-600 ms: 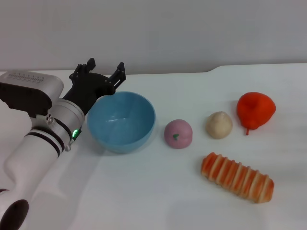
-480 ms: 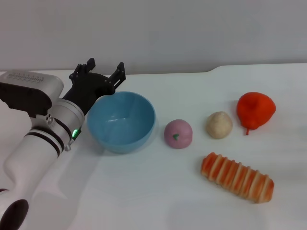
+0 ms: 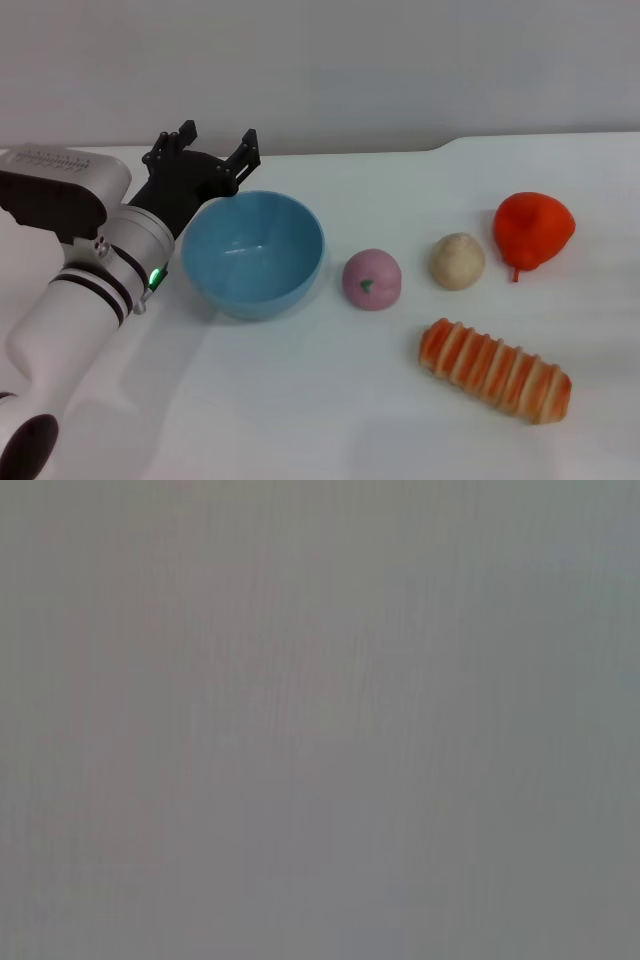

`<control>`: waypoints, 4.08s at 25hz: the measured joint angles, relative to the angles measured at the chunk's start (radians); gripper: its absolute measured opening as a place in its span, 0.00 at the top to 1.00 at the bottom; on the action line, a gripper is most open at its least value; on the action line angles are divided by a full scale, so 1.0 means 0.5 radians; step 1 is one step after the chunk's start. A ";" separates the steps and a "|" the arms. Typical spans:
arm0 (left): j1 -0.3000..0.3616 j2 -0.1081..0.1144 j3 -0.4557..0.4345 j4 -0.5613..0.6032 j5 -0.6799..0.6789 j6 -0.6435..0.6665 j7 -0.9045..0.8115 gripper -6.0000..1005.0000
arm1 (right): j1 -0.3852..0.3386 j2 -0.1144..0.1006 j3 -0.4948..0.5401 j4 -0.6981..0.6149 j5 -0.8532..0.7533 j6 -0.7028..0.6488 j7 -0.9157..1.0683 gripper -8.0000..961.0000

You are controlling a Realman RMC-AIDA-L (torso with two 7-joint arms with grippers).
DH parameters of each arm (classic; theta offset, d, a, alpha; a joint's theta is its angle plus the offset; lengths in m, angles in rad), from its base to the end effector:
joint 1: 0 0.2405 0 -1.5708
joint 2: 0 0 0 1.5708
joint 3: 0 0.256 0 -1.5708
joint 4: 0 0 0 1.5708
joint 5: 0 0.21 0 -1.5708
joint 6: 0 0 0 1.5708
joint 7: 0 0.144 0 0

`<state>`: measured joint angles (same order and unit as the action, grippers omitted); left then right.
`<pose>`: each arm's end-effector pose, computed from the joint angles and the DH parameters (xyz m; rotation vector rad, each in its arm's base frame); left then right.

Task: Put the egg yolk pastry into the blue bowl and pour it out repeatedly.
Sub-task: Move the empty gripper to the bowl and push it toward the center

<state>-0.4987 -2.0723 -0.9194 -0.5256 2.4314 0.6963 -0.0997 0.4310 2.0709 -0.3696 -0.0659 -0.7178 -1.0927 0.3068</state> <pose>-0.2455 0.3757 -0.0747 -1.8633 -0.6740 -0.7031 0.4020 0.3166 0.0555 -1.1926 0.7529 0.6143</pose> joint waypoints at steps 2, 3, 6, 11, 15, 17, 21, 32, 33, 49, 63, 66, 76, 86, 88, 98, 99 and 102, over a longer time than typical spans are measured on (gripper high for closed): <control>0.000 0.000 -0.001 0.001 0.000 0.000 0.000 0.19 | 0.000 0.000 0.000 0.000 0.000 0.001 0.000 0.36; 0.000 0.000 -0.002 0.002 0.000 0.000 0.000 0.19 | 0.000 0.000 0.000 0.000 0.000 0.001 0.000 0.36; 0.000 0.000 -0.003 0.002 0.000 0.000 0.000 0.19 | 0.001 0.000 -0.001 0.001 0.000 0.001 0.000 0.36; 0.006 0.002 -0.024 -0.011 -0.091 -0.026 -0.059 0.19 | 0.006 0.000 0.001 0.003 0.000 0.001 0.000 0.36; 0.009 0.010 -0.020 -0.012 -0.127 -0.031 -0.112 0.19 | 0.006 0.000 0.001 0.008 0.000 -0.001 0.000 0.36; 0.011 0.017 -0.020 -0.021 -0.118 -0.033 -0.112 0.19 | 0.002 0.001 0.003 0.011 0.000 0.000 0.000 0.36; 0.027 0.056 -0.027 -0.150 -0.060 -0.120 -0.113 0.19 | -0.007 0.003 0.006 0.008 0.000 0.001 0.002 0.36; 0.131 0.269 -0.552 -1.051 0.298 -1.584 -0.046 0.20 | 0.002 0.001 0.006 0.002 0.002 0.001 0.001 0.36; 0.133 0.274 -0.623 -1.146 0.313 -1.758 0.013 0.20 | 0.003 0.001 0.006 0.001 0.002 0.001 0.001 0.36; -0.102 0.039 -1.435 -1.310 0.205 -3.107 1.000 0.20 | -0.012 0.003 0.001 0.007 0.003 -0.006 0.000 0.36; -0.324 0.037 -1.442 -0.770 0.226 -2.900 1.003 0.20 | -0.015 0.003 -0.011 0.008 -0.009 -0.014 0.000 0.36; -0.385 0.045 -1.447 -0.658 0.226 -2.901 1.006 0.20 | -0.012 0.003 -0.012 0.006 -0.009 -0.014 0.000 0.36; -0.475 0.042 -1.550 -0.513 0.378 -2.912 0.998 0.20 | -0.002 0.003 -0.012 0.010 -0.005 -0.014 0.000 0.36; -0.524 0.036 -1.555 -0.417 0.381 -2.987 1.009 0.20 | -0.006 0.003 -0.011 0.012 0.002 -0.018 0.001 0.36; -0.531 0.034 -1.553 -0.375 0.381 -2.993 1.010 0.20 | -0.004 0.003 -0.004 0.012 0.002 -0.018 0.003 0.36; -0.588 0.027 -1.551 -0.242 0.378 -2.937 1.005 0.21 | 0.010 0.003 -0.004 0.012 0.003 -0.018 0.015 0.36; -0.588 0.027 -1.551 -0.240 0.375 -2.933 1.004 0.21 | 0.010 0.003 -0.001 0.012 0.003 -0.018 0.015 0.36; -0.589 0.027 -1.551 -0.227 0.363 -2.929 1.006 0.22 | 0.010 0.005 0.006 0.012 0.003 -0.018 0.016 0.36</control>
<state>-0.7931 -2.0588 -1.6949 -0.6391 2.6128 -0.7680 0.4031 0.4358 2.0731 -0.3666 -0.0598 -0.7162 -1.1015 0.3146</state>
